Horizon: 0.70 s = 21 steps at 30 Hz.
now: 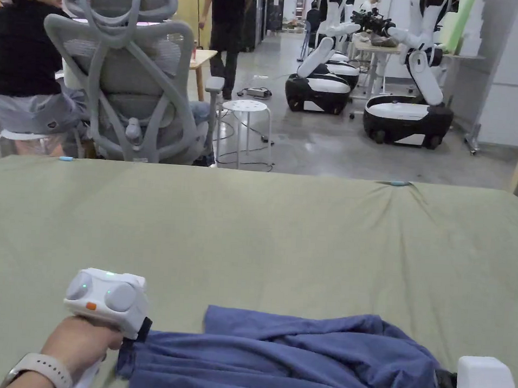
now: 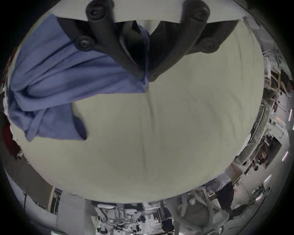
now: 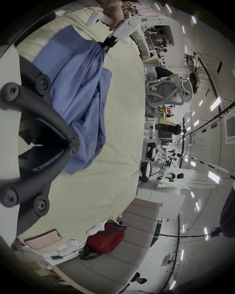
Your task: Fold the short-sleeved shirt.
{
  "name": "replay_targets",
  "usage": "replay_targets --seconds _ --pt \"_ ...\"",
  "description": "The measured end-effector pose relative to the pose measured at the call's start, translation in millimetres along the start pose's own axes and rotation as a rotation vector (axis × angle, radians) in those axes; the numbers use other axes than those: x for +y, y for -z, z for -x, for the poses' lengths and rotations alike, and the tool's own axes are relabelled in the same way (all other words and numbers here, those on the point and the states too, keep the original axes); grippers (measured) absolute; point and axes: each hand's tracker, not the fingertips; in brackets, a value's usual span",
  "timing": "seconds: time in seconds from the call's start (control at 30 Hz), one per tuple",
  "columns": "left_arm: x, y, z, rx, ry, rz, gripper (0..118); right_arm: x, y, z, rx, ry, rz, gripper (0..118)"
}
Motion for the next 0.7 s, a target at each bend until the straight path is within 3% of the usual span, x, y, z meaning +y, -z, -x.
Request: replay_targets --seconds 0.1,0.2,0.33,0.37,0.4,0.43,0.47,0.53,0.63,0.67,0.7 --pt "2.0 -41.6 4.4 -0.077 -0.079 -0.15 1 -3.2 11.4 -34.6 -0.036 0.002 0.041 0" --pt "-10.8 -79.7 -10.1 -0.095 -0.055 -0.219 1 -12.8 33.8 -68.6 -0.064 -0.015 0.133 0" --pt "-21.0 -92.8 -17.3 -0.123 -0.055 -0.236 2 -27.7 67.7 -91.5 -0.007 -0.08 0.221 2" --pt "-22.3 -93.4 -18.9 -0.12 -0.054 -0.239 2 -30.4 74.4 -93.6 0.004 -0.084 0.216 16" --pt "-23.0 -93.7 -20.2 -0.117 -0.052 -0.241 2 -32.2 81.9 -95.8 0.018 -0.079 0.209 49" --pt "-20.6 -91.0 -18.9 -0.117 -0.052 -0.24 2 -32.5 90.6 -97.4 0.054 -0.051 0.223 96" --pt "-20.4 -90.5 -18.9 -0.118 -0.055 -0.238 2 -32.1 97.3 -98.1 0.073 -0.029 0.239 116" --pt "-20.7 -89.6 -20.5 -0.118 -0.053 -0.232 2 -25.7 105.2 -95.8 0.113 0.01 0.173 118" --pt "-16.3 -82.3 -20.1 -0.117 -0.051 -0.223 2 -14.8 128.4 -87.8 0.097 0.02 0.186 114" --pt "-15.8 -80.4 -20.8 -0.113 -0.051 -0.22 2 -14.0 136.8 -84.0 0.092 0.009 0.201 109" --pt "-13.6 -76.5 -19.8 -0.107 -0.051 -0.216 2 -13.8 144.1 -79.8 0.097 -0.009 0.218 95"
